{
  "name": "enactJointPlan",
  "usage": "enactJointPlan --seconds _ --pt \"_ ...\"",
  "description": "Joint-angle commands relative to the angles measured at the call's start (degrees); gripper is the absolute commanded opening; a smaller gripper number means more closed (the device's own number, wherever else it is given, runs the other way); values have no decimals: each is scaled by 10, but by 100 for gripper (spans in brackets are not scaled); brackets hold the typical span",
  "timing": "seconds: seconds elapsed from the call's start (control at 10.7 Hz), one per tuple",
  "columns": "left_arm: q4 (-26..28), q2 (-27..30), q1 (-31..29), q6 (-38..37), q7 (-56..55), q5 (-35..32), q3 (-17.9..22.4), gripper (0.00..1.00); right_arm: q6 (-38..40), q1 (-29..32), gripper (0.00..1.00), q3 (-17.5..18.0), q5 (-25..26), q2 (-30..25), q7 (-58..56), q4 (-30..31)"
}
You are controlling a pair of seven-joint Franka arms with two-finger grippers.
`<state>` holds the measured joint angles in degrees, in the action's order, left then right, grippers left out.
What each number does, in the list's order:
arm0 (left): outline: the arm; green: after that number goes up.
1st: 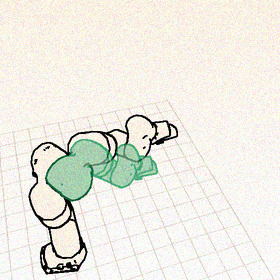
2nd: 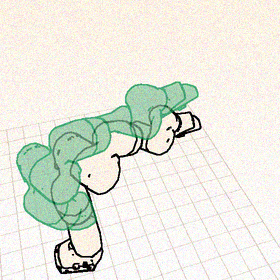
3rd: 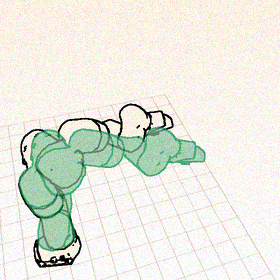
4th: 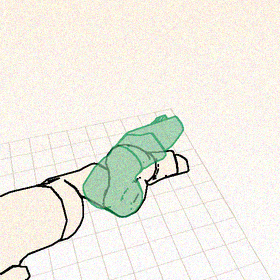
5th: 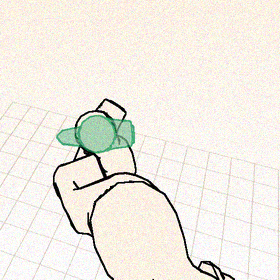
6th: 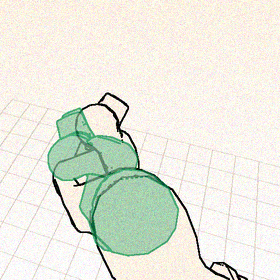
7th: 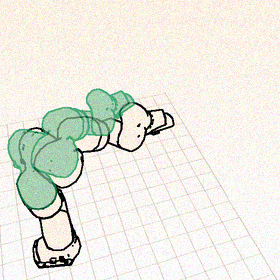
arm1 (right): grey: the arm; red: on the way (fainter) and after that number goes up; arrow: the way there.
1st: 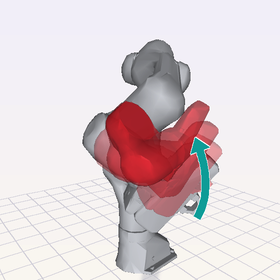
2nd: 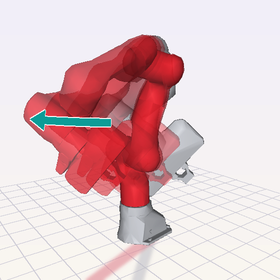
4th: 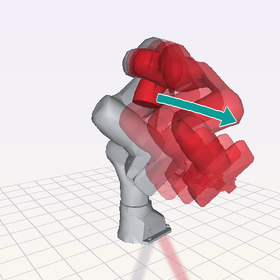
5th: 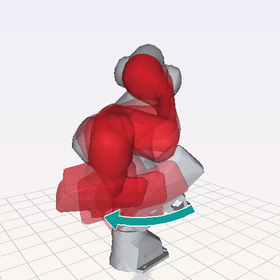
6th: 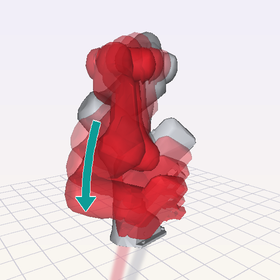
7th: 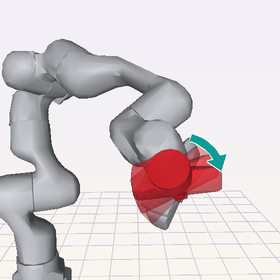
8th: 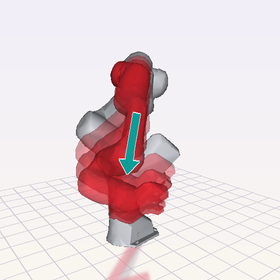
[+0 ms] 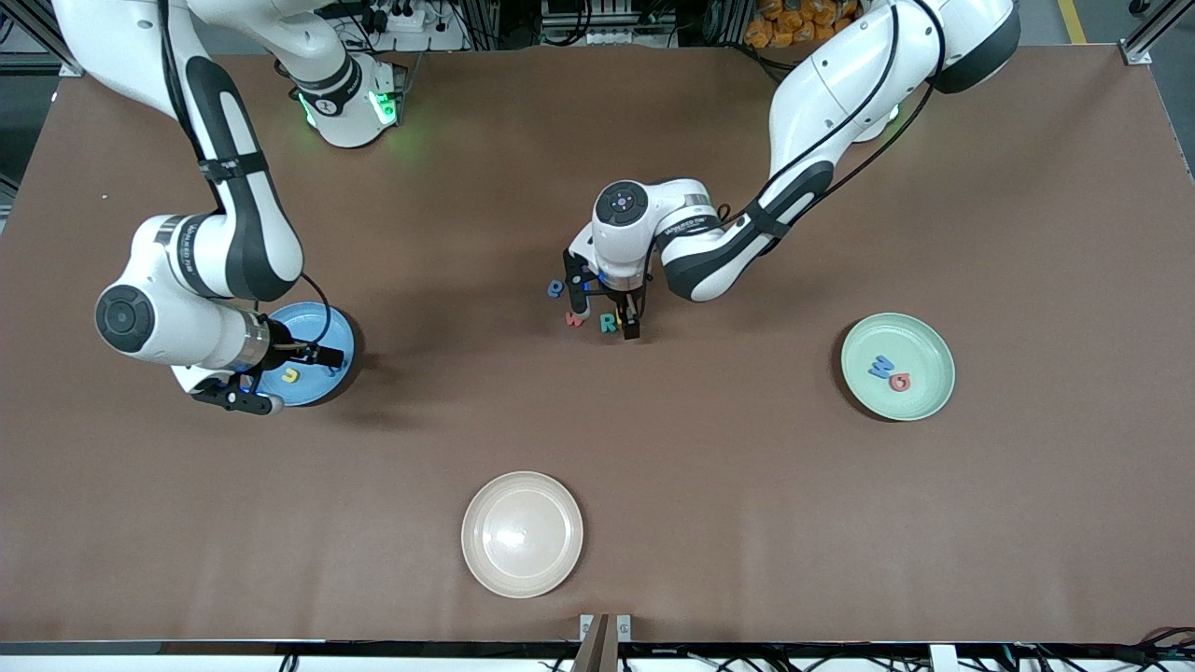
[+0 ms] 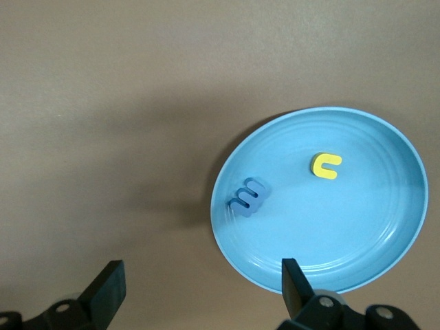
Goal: Sort upper and lower case letters into plates
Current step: 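Grasp the yellow H with the left gripper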
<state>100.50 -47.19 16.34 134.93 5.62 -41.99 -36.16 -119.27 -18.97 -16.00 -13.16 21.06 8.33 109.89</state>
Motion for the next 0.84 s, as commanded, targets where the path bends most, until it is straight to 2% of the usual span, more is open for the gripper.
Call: enactJointPlan --seconds 0.0,0.09,0.19,0.28,0.47,0.66,0.75 --pt "1 -4 -3 7 6 -18 0 44 1 -11 100 0 -1 -17 -3 2" --pt "1 -3 -3 6 5 -17 0 27 0 -14 100 0 -1 -22 -3 2" --pt "0 0 -4 6 6 -17 0 3 2 -19 100 1 -1 -26 4 2" --pt "0 3 -7 5 5 -17 0 0 3 -33 100 0 -1 -29 19 2" --pt "1 21 -38 -10 9 -8 -6 0 3 -54 100 1 -2 -33 42 2" --pt "-5 38 -112 -70 7 16 -64 0 4 -76 100 2 -2 -39 69 2" --pt "-6 44 -168 -97 8 25 -98 0 2 -95 100 2 -3 -39 84 2"
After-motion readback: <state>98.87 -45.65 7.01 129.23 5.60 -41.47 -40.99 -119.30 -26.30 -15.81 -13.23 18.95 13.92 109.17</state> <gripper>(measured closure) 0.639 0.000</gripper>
